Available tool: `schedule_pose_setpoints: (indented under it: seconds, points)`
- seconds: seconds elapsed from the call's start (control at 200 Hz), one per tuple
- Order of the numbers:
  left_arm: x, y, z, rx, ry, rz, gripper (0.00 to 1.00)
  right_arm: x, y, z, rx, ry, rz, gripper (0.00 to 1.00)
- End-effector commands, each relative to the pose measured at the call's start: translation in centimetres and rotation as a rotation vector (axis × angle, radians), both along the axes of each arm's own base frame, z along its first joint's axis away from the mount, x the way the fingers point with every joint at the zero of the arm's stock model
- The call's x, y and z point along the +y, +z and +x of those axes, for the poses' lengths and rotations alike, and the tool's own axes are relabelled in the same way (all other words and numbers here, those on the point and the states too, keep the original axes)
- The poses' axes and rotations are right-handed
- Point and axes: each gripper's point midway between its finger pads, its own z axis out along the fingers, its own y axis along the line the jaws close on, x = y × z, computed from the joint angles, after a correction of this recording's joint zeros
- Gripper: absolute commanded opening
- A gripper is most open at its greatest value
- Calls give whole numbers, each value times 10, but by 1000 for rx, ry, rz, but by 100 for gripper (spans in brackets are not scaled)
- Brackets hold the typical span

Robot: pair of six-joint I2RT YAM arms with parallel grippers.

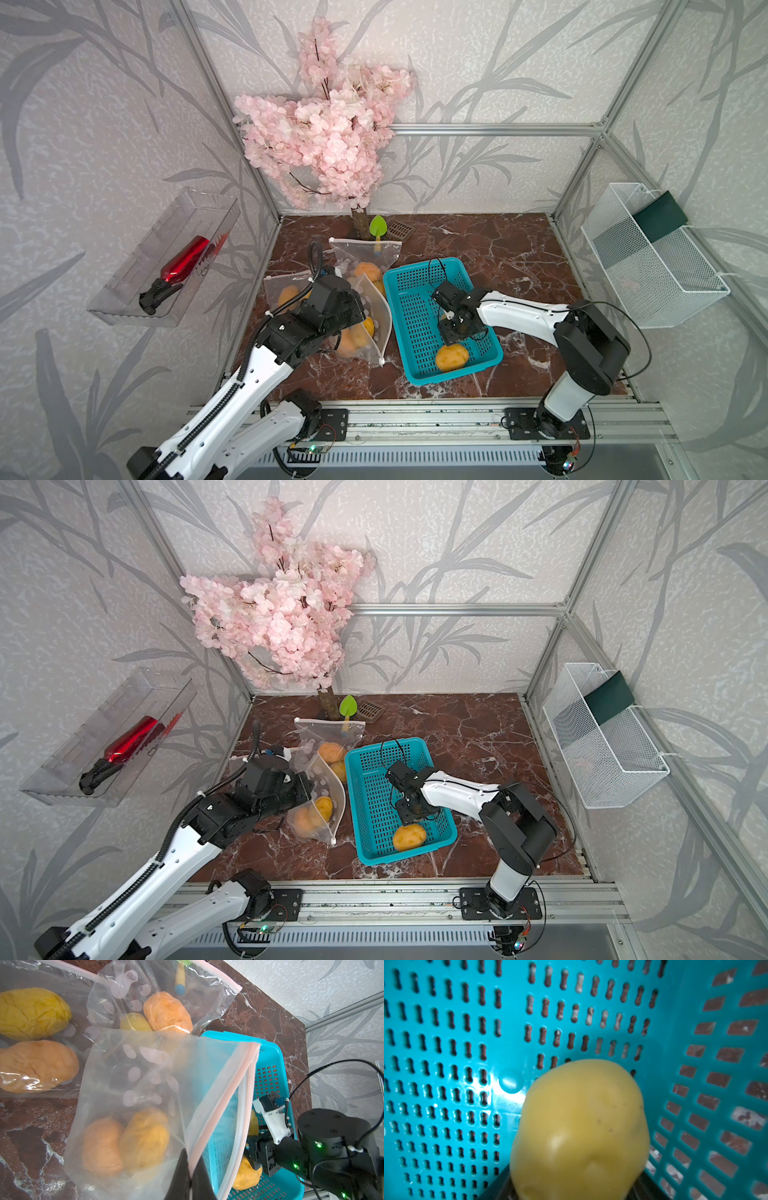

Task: Put the potatoes into a zipper bag and zip it
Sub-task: Pick up the potato from the basket.

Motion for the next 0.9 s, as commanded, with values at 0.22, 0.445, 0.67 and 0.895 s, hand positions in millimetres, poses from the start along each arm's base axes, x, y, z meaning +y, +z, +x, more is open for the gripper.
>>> schedule_pose_setpoints:
  seconds: [0.22, 0.445, 0.67, 0.895]
  points:
    - [16, -13, -12, 67, 88, 13, 0, 11, 8, 13, -48, 32, 21, 46]
    - [14, -27, -9, 130, 93, 49, 0, 22, 53, 20, -180, 42, 166, 40]
    - [12, -32, -9, 154, 87, 60, 0, 24, 82, 16, -263, 57, 273, 38]
    - [17, -24, -9, 118, 100, 54, 0, 27, 100, 10, -315, 84, 365, 38]
